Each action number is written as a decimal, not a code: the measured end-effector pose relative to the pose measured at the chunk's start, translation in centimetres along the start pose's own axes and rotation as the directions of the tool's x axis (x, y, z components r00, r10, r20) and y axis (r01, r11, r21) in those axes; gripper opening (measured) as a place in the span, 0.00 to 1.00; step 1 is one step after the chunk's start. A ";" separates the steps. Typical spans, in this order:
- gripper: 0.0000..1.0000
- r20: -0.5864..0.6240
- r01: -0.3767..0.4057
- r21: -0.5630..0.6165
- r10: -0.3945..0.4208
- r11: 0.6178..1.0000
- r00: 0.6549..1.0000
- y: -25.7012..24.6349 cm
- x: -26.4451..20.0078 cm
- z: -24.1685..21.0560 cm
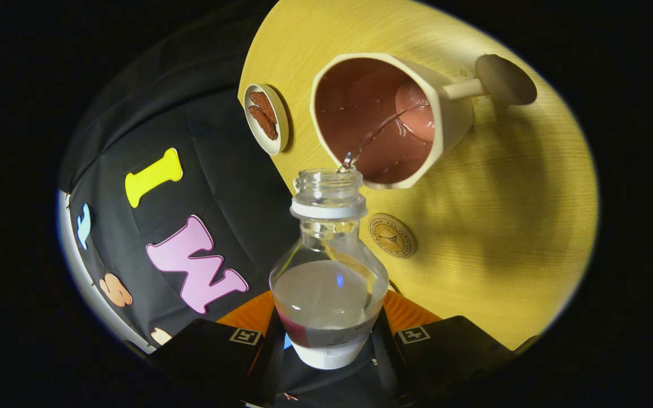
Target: Take the bottle from table, then pour the juice into the cup, finally place the bottle on the coaster
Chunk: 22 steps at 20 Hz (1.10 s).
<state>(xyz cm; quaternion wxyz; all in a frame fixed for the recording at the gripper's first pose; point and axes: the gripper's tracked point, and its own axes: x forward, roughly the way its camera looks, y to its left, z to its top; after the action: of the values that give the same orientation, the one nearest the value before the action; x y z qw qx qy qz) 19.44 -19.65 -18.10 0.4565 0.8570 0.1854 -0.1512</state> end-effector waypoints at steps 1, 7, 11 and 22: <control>0.71 0.002 -0.001 0.013 0.001 1.000 1.000 0.2 -0.1 0.0; 0.72 -0.012 -0.005 0.078 0.006 0.997 1.000 1.1 -0.2 -0.3; 0.71 -0.018 -0.015 0.121 0.017 0.993 1.000 2.0 -0.4 -0.4; 0.71 -0.014 -0.043 0.235 0.047 0.971 0.999 3.7 -0.6 -1.0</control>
<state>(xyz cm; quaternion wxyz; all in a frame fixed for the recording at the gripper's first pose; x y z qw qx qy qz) 20.63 -20.78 -14.61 0.3535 0.9103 0.1513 -0.1534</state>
